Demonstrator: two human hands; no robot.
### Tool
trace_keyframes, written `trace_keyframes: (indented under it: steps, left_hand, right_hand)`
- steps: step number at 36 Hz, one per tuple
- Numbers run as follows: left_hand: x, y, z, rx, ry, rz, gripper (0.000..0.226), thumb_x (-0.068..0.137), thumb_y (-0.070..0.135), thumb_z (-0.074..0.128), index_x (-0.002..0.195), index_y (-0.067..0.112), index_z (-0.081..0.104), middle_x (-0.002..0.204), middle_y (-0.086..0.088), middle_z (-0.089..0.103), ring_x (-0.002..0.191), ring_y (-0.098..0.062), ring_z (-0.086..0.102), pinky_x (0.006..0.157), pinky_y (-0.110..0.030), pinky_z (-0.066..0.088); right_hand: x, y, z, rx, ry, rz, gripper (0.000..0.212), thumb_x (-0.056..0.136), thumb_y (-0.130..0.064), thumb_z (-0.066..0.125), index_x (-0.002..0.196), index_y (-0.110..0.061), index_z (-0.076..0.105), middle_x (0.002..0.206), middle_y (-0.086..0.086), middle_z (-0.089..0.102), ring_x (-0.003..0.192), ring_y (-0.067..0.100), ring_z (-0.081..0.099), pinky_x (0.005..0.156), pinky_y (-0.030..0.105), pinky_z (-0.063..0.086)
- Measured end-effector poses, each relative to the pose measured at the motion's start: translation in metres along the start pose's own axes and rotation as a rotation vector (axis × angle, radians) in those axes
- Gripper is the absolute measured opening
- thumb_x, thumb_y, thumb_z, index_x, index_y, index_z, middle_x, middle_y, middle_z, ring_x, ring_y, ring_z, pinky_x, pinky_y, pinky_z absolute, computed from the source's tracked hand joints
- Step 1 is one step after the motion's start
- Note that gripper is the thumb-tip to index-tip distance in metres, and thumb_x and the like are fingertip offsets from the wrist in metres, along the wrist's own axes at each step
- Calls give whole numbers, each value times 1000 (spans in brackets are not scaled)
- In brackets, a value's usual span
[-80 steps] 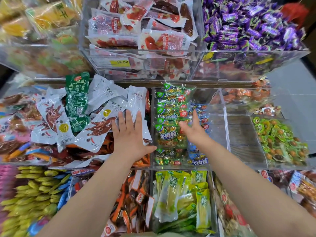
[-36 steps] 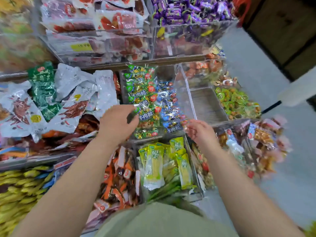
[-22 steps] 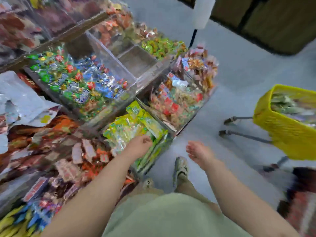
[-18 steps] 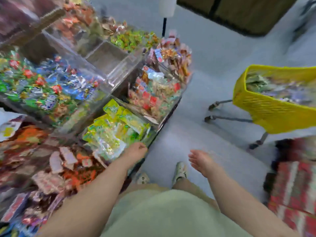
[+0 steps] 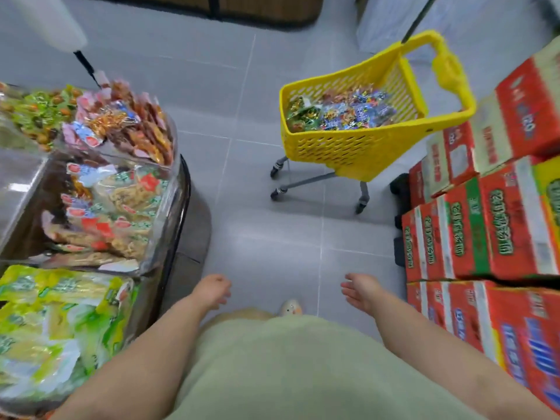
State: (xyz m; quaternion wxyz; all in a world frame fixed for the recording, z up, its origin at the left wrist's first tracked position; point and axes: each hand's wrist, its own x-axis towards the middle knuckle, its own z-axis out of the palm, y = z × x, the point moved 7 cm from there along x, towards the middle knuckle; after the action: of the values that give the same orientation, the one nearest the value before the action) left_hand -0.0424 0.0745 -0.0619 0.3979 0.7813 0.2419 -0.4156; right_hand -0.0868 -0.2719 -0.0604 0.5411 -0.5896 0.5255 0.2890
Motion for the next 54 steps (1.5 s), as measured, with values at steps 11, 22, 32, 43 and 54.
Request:
trace_keyframes:
  steps: [11, 22, 32, 43, 54]
  left_hand:
    - [58, 81, -17, 10, -14, -93, 20, 97, 11, 47, 79, 5, 54, 76, -10, 58, 55, -19, 50, 48, -23, 35]
    - [163, 227, -82, 106, -65, -68, 10, 96, 11, 45, 87, 10, 49, 72, -10, 52, 51, -19, 43, 47, -21, 27]
    - [228, 342, -122, 267, -42, -6, 21, 95, 12, 47, 74, 12, 51, 74, -7, 58, 58, -20, 50, 52, -23, 31]
    - [269, 394, -94, 65, -42, -164, 19, 97, 12, 44, 78, 15, 47, 72, -6, 51, 55, -16, 41, 55, -22, 27]
    - [339, 473, -76, 96, 63, -129, 13, 90, 17, 50, 97, 13, 60, 95, -14, 63, 91, -29, 60, 84, -33, 46]
  right_hand:
    - [38, -45, -17, 256, -10, 140, 19, 97, -19, 44, 112, -12, 51, 99, 6, 58, 96, 23, 57, 84, 33, 42]
    - [87, -178, 8, 437, 26, 126, 25, 97, -20, 47, 120, -11, 51, 108, 8, 58, 101, 23, 58, 83, 32, 45]
    - [119, -300, 14, 313, 6, 76, 22, 98, -25, 46, 116, -15, 52, 89, 0, 59, 78, 12, 58, 67, 26, 46]
    - [175, -441, 2, 109, -61, 46, 31, 97, -21, 48, 121, -2, 54, 88, 10, 61, 92, 27, 60, 89, 38, 48]
    - [238, -586, 50, -216, -195, -40, 30, 96, -15, 47, 120, 1, 55, 92, 13, 64, 76, 19, 60, 75, 33, 52]
